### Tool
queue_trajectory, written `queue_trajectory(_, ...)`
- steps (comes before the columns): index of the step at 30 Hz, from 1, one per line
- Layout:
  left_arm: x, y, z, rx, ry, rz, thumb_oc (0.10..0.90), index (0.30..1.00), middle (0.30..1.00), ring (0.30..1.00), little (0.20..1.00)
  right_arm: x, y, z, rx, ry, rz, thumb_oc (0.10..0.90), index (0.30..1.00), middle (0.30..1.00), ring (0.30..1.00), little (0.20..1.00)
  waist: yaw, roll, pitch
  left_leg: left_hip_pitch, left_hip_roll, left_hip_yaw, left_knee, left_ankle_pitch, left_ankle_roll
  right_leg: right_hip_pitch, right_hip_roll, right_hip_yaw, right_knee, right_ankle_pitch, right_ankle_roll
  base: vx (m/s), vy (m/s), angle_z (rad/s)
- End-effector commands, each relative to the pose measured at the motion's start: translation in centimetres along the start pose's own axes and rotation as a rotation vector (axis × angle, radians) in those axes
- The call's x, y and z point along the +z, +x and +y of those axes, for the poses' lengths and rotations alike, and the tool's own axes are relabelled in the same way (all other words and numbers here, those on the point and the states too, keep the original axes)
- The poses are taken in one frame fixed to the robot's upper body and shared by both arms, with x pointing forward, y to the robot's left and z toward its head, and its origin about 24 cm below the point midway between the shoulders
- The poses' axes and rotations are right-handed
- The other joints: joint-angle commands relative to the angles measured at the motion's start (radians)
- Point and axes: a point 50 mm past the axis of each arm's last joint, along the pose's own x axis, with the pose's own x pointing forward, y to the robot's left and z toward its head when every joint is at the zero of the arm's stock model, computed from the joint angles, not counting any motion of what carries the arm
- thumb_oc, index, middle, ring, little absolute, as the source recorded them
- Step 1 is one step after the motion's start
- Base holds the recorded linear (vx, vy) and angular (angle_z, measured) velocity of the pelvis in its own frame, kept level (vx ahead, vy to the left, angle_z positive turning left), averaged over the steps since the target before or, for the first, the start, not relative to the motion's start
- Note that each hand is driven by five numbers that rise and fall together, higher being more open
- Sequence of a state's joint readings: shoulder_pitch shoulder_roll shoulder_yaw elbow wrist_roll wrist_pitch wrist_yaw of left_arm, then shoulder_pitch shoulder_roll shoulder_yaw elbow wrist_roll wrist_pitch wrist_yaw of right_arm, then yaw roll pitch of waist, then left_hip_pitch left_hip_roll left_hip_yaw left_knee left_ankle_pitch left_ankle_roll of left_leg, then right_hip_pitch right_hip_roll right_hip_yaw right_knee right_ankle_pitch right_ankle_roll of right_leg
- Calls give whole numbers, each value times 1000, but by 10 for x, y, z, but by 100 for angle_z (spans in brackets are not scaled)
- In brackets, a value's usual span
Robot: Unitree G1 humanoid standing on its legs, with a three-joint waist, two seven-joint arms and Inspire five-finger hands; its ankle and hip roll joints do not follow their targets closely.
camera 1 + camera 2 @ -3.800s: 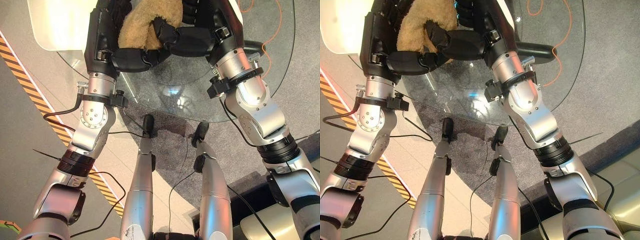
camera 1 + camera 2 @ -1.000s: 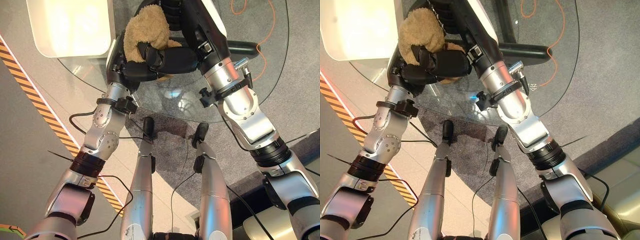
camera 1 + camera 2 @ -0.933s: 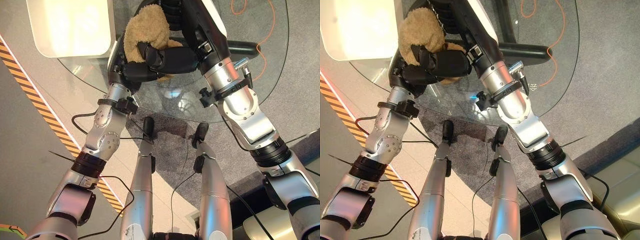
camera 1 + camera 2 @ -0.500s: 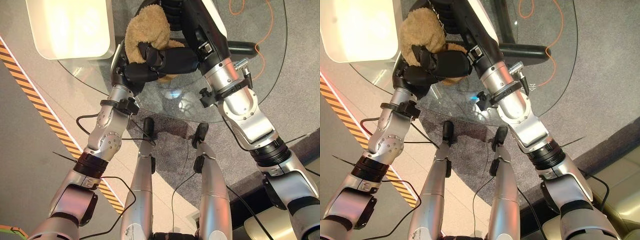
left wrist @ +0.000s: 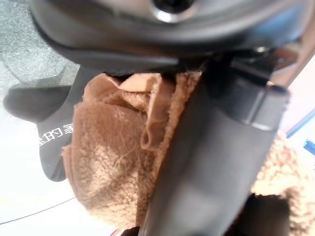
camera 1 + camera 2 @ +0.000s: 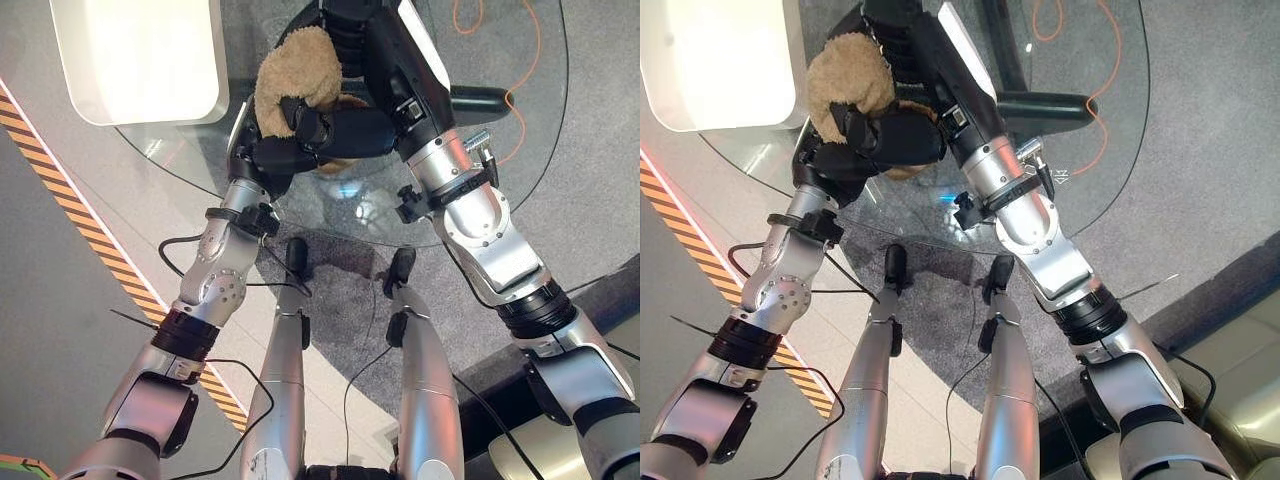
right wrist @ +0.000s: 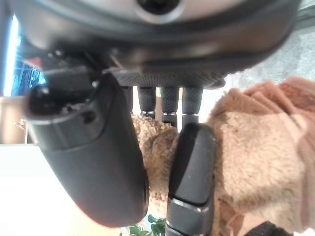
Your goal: Wipe the table with a cloth and put it in the basket.
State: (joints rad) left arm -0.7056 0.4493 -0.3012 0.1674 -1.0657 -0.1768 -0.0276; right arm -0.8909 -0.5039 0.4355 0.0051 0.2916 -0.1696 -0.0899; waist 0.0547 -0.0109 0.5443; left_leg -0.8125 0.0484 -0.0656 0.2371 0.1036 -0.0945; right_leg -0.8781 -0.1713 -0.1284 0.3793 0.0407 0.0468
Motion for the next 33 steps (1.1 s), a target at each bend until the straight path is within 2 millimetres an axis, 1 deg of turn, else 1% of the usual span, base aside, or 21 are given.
queue_trajectory(1, 23, 18, -57, -271, -83, -153, 100, 300, 300, 300, 200, 101, 12, 27, 75, 282, -602, 800, 900, 900, 900, 900, -11, 27, -24, 1, -50, 66, 24, 1, 77, 74, 33, -6, -75, 23, 17, 0, 0, 0)
queue_trajectory(2, 22, 17, -55, -264, -83, -153, 100, 300, 300, 300, 200, 99, 11, 27, 70, 290, -595, 800, 900, 900, 900, 900, -11, 27, -24, 19, -50, 61, 25, -18, 73, 90, 35, 1, -71, 5, 22, -70, 9, -1)
queue_trajectory(3, 25, 18, -53, -262, -82, -164, 100, 300, 300, 300, 200, 98, 11, 26, 69, 286, -598, 800, 900, 900, 900, 900, -13, 26, -24, 0, -49, 67, 22, 3, 77, 73, 34, -5, -77, 25, 16, 47, -7, -1)
queue_trajectory(4, 23, 17, -52, -256, -84, -160, 100, 300, 300, 300, 200, 96, 10, 27, 67, 290, -591, 800, 900, 900, 900, 900, -13, 27, -24, 21, -48, 63, 23, -18, 73, 92, 36, 2, -72, 5, 21, -55, 8, -1)
queue_trajectory(5, 25, 18, -52, -256, -83, -166, 100, 300, 300, 300, 200, 97, 11, 26, 69, 282, -593, 800, 900, 900, 900, 900, -13, 26, -24, 3, -48, 68, 22, 2, 77, 76, 34, -4, -76, 24, 16, 0, 0, 0)
queue_trajectory(15, 29, 19, -48, -239, -75, -186, 100, 300, 300, 300, 200, 96, 10, 24, 67, 268, -599, 800, 900, 900, 900, 900, -14, 24, -24, 5, -46, 68, 21, 2, 76, 77, 34, -6, -76, 23, 15, -5, 1, 0)
queue_trajectory(24, 27, 19, -48, -236, -80, -186, 100, 300, 300, 300, 200, 96, 11, 27, 69, 260, -602, 800, 900, 900, 900, 900, -12, 23, -24, 5, -46, 69, 20, 4, 75, 80, 36, -7, -77, 21, 12, 0, 0, 0)
queue_trajectory(33, 30, 20, -48, -235, -77, -194, 100, 300, 300, 300, 200, 98, 12, 27, 74, 248, -604, 800, 900, 900, 900, 900, -11, 23, -24, 5, -46, 69, 20, 3, 75, 80, 34, -9, -78, 23, 13, 0, 0, 0)
